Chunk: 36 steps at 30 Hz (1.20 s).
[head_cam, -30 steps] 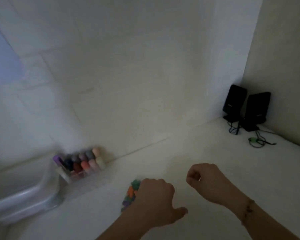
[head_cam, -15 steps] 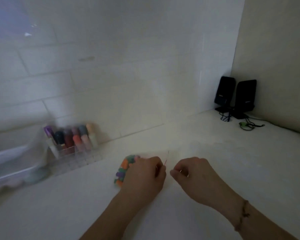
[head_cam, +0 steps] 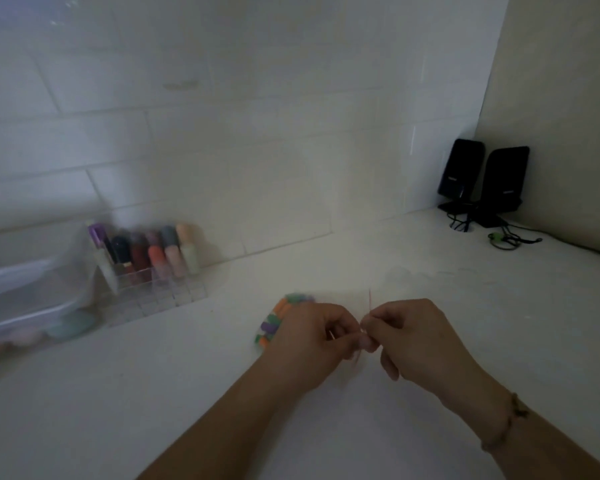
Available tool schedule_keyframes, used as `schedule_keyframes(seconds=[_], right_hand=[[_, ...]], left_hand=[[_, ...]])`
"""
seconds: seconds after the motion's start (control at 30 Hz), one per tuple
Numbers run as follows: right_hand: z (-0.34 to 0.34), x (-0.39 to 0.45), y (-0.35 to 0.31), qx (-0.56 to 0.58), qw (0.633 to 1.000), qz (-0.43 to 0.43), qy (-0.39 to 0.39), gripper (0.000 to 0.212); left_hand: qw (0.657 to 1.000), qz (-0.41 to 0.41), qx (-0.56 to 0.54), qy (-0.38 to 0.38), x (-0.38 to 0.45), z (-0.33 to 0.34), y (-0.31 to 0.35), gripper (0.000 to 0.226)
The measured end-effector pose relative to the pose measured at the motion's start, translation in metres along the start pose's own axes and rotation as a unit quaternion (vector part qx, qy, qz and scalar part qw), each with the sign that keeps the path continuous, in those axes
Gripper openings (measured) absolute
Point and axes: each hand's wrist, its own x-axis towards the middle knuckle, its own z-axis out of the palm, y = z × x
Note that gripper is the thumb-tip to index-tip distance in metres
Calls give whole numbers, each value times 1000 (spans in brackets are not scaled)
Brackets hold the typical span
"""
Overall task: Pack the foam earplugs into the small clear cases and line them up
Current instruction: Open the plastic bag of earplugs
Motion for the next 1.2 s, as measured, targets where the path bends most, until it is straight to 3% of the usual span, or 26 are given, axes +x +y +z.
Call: schedule_keyframes(seconds=[0.37, 0.53, 0.77, 0.93, 1.2], right_hand=[[3, -2, 2, 62, 998, -14, 1, 28], [2, -7, -3, 37, 999, -33, -20, 27], [1, -9, -4, 66, 998, -15, -11, 22], [6, -9, -5, 8, 999, -48, 24, 21], [11, -12, -4, -72, 993, -93, 18, 25]], left_hand=[[994, 71, 66, 43, -1, -5, -1, 17], [985, 107, 129, 40, -3, -7, -4, 21], [987, 108, 117, 29, -3, -8, -4, 23], [991, 97, 63, 65, -2, -7, -1, 20], [986, 110, 95, 85, -3, -4, 1, 18]])
